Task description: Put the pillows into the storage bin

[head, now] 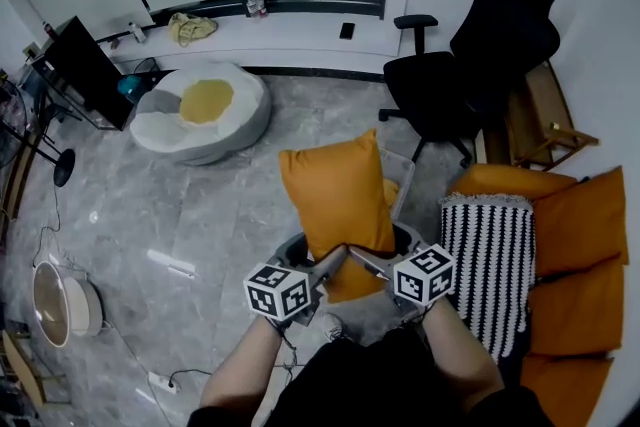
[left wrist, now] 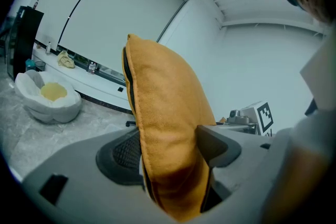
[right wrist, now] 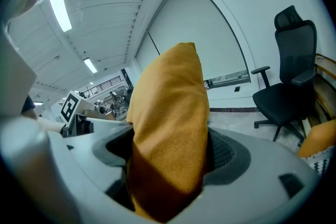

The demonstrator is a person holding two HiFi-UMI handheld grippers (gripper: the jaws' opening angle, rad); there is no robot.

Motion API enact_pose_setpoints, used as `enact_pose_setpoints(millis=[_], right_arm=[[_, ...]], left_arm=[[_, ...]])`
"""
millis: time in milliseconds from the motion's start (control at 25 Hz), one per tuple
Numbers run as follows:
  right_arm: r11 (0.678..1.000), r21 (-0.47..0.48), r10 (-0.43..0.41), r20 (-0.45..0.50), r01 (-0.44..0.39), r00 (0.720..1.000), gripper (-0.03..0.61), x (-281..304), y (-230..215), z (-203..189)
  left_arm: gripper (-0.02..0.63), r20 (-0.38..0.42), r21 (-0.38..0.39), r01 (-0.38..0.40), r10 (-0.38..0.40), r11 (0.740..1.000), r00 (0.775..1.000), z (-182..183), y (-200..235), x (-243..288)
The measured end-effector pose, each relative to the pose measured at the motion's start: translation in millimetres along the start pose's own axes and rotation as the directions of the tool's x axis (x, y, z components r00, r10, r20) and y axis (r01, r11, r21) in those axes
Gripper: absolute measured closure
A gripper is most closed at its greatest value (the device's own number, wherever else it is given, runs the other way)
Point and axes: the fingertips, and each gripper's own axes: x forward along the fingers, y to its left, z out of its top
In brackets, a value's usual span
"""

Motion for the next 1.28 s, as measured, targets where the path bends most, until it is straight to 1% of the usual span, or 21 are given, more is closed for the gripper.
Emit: enact_pose_setpoints(millis=[200, 360, 680, 920, 1040, 1280], right_arm=[[1.0, 0.019, 0.015, -0.022, -0.015, 1.0, 0.167, 26.5, 15.6, -11.0], [0.999, 0.027, 0.021, -0.043, -0.02, 0.999, 0.167, 39.3, 9.6, -18.9], [0.992, 0.115, 0.054, -0.029, -0.05, 0.998, 0.166, 67.1, -28.7, -26.1], [0.986, 0.153, 0.075, -0.036, -0.068, 0.997, 0.163, 78.4, -73.5, -31.2], [0.984, 0.17, 0.066, -0.037, -0.059, 0.997, 0.163, 82.7, -93.8, -32.7], [0.977, 0.214, 0.019, -0.041, -0.01, 0.999, 0.161, 90.2, -121.7, -37.5]], left_arm=[[0.29, -0.011, -0.019, -0.016, 0.016, 1.0, 1.0, -6.3, 26.3, -17.1], [0.29, -0.023, -0.04, -0.025, 0.024, 0.999, 0.999, -13.1, 39.9, -12.2], [0.29, -0.1, -0.026, -0.081, 0.078, 0.996, 0.992, -12.5, 67.3, 22.9], [0.29, -0.139, -0.035, -0.101, 0.096, 0.994, 0.986, -16.3, 79.4, 66.2], [0.29, -0.155, -0.037, -0.095, 0.088, 0.995, 0.984, -17.8, 85.2, 87.0], [0.289, -0.199, -0.039, -0.049, 0.04, 0.998, 0.979, -20.6, 96.5, 117.0]])
